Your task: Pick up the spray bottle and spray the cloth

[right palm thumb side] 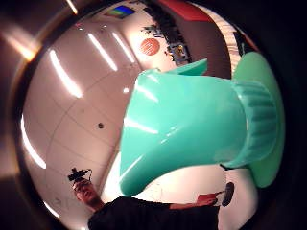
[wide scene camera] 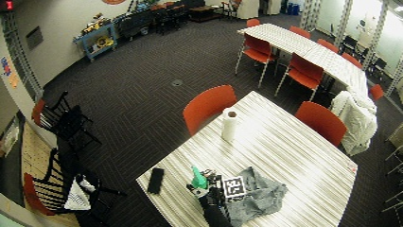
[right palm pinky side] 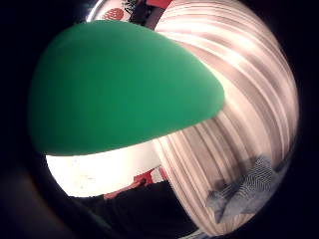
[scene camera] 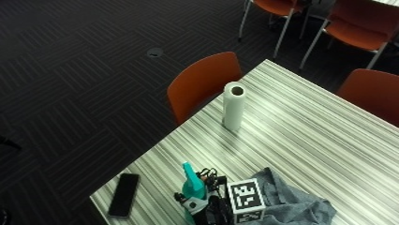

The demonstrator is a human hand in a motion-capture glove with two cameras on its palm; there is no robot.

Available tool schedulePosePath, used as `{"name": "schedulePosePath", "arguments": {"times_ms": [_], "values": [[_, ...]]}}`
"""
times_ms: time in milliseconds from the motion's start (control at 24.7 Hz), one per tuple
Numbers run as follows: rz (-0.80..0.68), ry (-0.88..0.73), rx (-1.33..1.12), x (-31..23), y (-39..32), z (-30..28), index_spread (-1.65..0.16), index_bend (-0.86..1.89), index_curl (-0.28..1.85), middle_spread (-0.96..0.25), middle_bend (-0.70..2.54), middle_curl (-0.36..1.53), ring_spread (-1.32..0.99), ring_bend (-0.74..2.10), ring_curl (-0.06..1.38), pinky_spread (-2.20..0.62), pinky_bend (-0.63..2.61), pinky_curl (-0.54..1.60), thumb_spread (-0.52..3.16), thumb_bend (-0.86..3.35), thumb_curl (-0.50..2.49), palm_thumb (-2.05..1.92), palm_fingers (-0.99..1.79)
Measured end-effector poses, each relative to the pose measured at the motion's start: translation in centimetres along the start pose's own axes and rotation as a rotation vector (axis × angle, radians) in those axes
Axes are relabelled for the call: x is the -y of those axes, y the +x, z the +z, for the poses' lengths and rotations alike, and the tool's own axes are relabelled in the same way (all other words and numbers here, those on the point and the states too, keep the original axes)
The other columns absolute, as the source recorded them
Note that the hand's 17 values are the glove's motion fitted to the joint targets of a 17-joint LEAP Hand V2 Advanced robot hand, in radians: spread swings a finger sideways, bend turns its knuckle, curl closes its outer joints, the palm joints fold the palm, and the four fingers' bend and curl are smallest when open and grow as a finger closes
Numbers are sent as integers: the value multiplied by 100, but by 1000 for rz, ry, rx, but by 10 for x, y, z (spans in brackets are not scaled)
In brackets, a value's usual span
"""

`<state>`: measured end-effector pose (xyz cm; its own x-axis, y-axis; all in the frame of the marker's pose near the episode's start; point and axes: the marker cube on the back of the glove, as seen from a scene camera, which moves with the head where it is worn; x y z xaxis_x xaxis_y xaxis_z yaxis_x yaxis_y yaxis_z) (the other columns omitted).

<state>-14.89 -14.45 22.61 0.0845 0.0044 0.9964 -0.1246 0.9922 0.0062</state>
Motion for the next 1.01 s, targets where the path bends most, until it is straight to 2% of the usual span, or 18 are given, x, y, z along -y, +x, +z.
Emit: {"name": "schedulePosePath", "arguments": {"times_ms": [445, 485, 525, 647, 1011], "values": [[31, -56, -59, -7, 12, 9, -22, 24, 54, -2, 41, 54, -10, 36, 43, 11, 12, 17, 79, -2, 74, 116, 54], [35, -68, -61, -8, 14, 9, -23, 20, 53, -3, 40, 53, -9, 35, 43, 11, 15, 18, 79, -3, 73, 115, 49], [36, -76, -62, -10, 16, 10, -26, 6, 49, -3, 33, 51, -7, 33, 42, 12, 25, 21, 80, -5, 72, 112, 31], [35, -84, -59, -12, 19, 9, -31, 3, 46, -5, 23, 49, -4, 34, 45, 14, 40, 28, 80, -6, 69, 106, 6], [-25, -127, -26, -13, -2, 15, -38, 9, 33, -9, 19, 43, 1, 31, 38, 16, 46, 30, 82, -3, 64, 101, 1]]}}
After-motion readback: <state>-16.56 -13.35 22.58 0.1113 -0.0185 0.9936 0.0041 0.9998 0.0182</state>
